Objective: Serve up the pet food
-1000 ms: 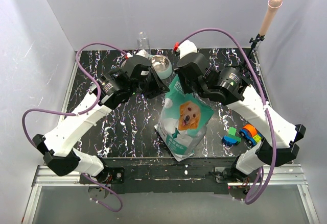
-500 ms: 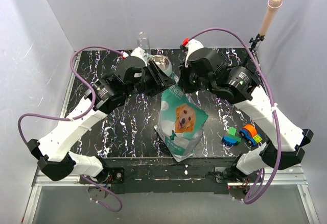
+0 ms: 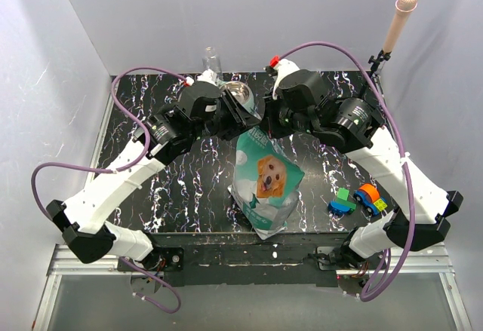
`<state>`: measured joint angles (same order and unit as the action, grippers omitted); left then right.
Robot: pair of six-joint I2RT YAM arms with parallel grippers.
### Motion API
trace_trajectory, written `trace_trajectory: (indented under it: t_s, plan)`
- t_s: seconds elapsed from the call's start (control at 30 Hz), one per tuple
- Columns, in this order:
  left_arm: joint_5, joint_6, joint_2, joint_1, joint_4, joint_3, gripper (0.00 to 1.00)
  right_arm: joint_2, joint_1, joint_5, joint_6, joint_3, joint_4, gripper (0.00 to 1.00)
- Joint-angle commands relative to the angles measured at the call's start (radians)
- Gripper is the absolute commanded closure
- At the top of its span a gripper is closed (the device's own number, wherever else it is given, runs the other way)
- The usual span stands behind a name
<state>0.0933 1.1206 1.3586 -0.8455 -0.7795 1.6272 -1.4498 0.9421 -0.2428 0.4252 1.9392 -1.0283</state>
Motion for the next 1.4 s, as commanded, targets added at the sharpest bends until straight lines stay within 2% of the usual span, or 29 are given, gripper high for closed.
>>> trace_trajectory:
  t_s: [0.0,0.1,0.3,0.5,0.63,0.7,0.83,1.0,1.13,1.27,1.37]
  plan:
    - [0.003,-0.01,-0.003,0.002,-0.001,-0.012,0.72,0.029,-0.002,0.014,0.006,0.015,-0.004,0.99]
    - [0.005,-0.021,0.014,0.002,-0.026,0.008,0.78,0.029,-0.002,0.016,0.006,0.023,-0.007,0.99]
    - [0.022,-0.099,0.06,0.002,-0.063,0.049,0.76,0.017,-0.002,0.04,0.01,0.029,0.002,0.99]
    - [0.056,-0.16,0.046,0.002,-0.05,0.048,1.0,0.011,-0.002,0.048,0.0,0.018,0.0,0.99]
    - [0.065,-0.177,0.097,0.002,-0.153,0.126,1.0,-0.003,0.0,0.021,-0.011,0.038,-0.019,0.99]
    - [0.098,-0.18,0.143,0.002,-0.257,0.209,1.0,-0.035,0.009,-0.056,-0.028,0.081,-0.07,0.99]
    - [0.152,-0.199,0.255,0.002,-0.547,0.379,1.0,-0.096,0.09,-0.335,-0.146,0.173,-0.156,0.99]
    - [0.12,-0.216,0.211,0.002,-0.53,0.313,1.0,-0.095,0.135,-0.515,-0.262,0.133,-0.098,0.99]
    - [0.125,-0.212,0.183,0.002,-0.541,0.289,1.0,-0.06,0.138,-0.59,-0.319,0.073,-0.017,0.99]
    - [0.103,-0.219,0.169,0.003,-0.52,0.295,1.0,-0.047,0.133,-0.532,-0.335,0.079,0.011,0.99]
    - [0.036,-0.229,0.122,0.005,-0.387,0.255,1.0,-0.035,0.132,-0.328,-0.329,0.102,0.008,0.99]
